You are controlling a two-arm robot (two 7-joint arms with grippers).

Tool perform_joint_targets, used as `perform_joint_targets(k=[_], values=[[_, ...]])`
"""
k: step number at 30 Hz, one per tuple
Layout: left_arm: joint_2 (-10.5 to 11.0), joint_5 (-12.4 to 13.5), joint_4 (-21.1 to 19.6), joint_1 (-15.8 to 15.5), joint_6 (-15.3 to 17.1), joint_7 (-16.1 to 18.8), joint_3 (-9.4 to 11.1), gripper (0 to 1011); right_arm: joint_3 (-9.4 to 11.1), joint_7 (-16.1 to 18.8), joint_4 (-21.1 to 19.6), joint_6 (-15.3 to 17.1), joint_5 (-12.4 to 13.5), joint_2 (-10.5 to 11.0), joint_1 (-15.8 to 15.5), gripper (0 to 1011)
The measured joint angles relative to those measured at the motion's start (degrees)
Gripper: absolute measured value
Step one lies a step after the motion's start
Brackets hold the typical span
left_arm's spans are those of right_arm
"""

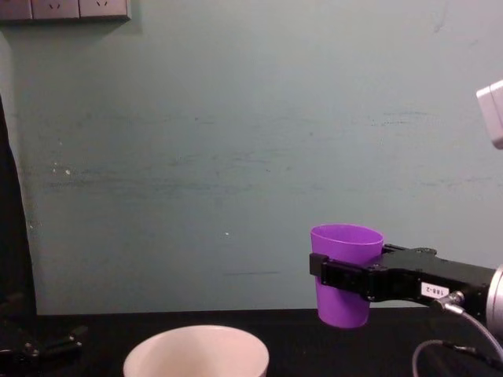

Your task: Pick up the cup and pour the mung beans from the cup into the bowl.

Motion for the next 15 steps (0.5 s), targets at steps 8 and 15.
perform_joint_targets(k=[8, 15], values=[[0.0, 0.0, 0.0, 0.0, 0.0, 0.0, 0.0, 1011, -0.1, 0.0, 0.2, -0.2, 0.0, -0.1, 0.0, 723], [0.0, 0.0, 0.0, 0.0, 0.0, 0.0, 0.0, 1011, -0.1, 0.0, 0.4, -0.3, 0.0, -0.1, 0.0, 723]])
